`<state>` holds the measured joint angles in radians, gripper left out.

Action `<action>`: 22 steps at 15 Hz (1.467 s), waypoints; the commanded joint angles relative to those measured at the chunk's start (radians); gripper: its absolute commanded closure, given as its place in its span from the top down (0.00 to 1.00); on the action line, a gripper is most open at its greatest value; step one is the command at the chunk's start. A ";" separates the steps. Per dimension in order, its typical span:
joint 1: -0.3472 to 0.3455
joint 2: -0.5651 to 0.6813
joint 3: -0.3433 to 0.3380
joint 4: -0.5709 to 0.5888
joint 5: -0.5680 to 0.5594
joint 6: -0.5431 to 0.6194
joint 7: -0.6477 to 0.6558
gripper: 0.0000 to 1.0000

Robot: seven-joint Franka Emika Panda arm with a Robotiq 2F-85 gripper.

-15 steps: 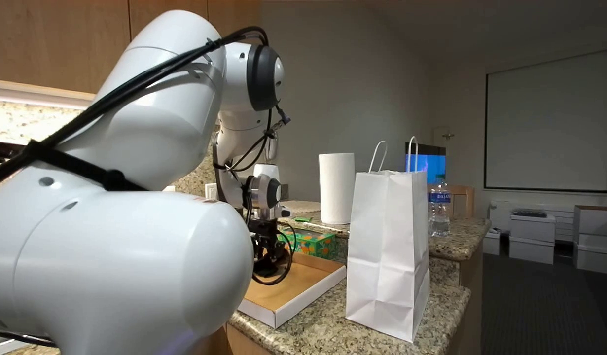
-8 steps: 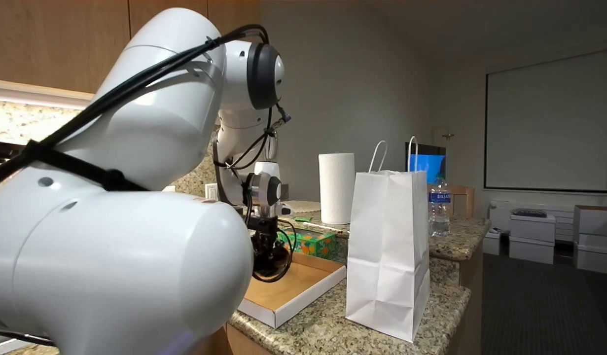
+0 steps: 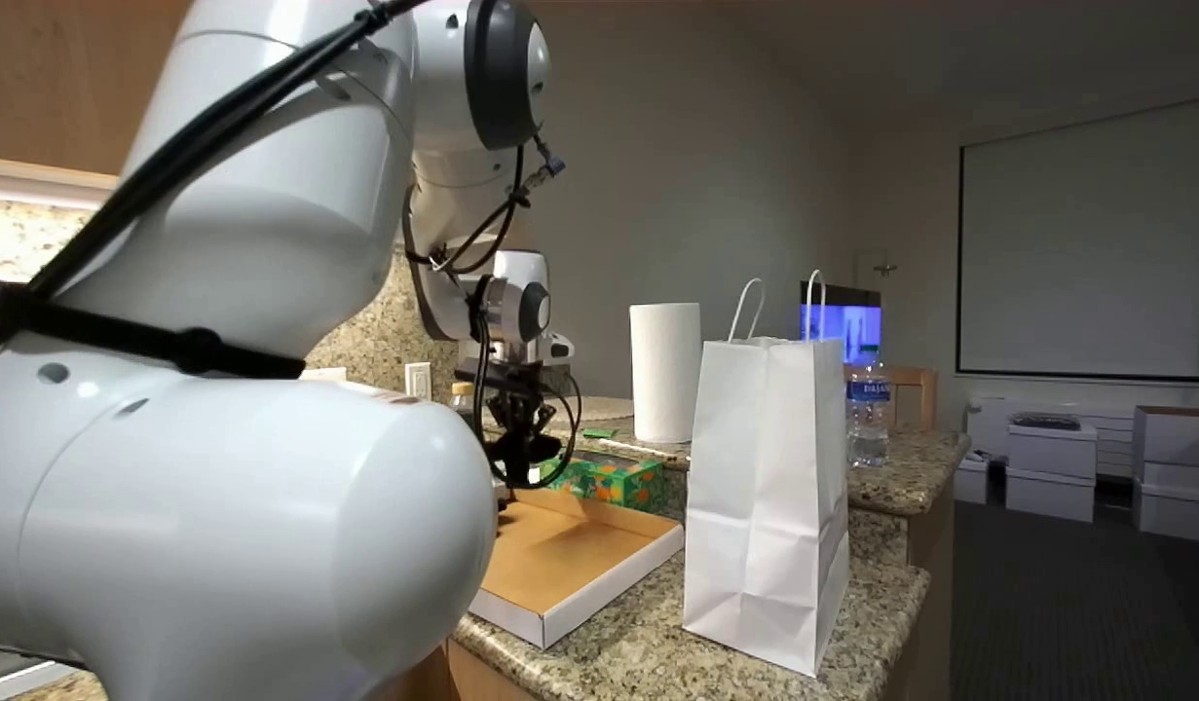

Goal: Pick up the socks and put them in the paper bag

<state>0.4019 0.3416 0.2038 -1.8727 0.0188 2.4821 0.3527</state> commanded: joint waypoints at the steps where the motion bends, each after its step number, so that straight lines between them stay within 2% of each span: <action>1: -0.045 -0.186 0.024 -0.085 0.031 -0.034 -0.062 0.09; 3: -0.062 -0.269 0.025 -0.087 0.032 -0.066 -0.073 0.08; 6: -0.098 -0.396 0.021 -0.065 0.079 -0.181 -0.128 0.08; 9: -0.134 -0.503 -0.003 -0.003 0.138 -0.360 -0.187 0.08; 12: -0.182 -0.574 -0.039 0.110 0.128 -0.558 -0.180 0.08; 14: -0.217 -0.589 -0.071 0.198 0.131 -0.668 -0.190 0.08; 18: -0.281 -0.578 -0.156 0.327 0.174 -0.815 -0.238 0.09; 22: -0.343 -0.568 -0.242 0.373 0.212 -0.912 -0.309 0.09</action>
<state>0.1005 -0.2494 0.0024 -1.5488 0.1889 1.6477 0.1109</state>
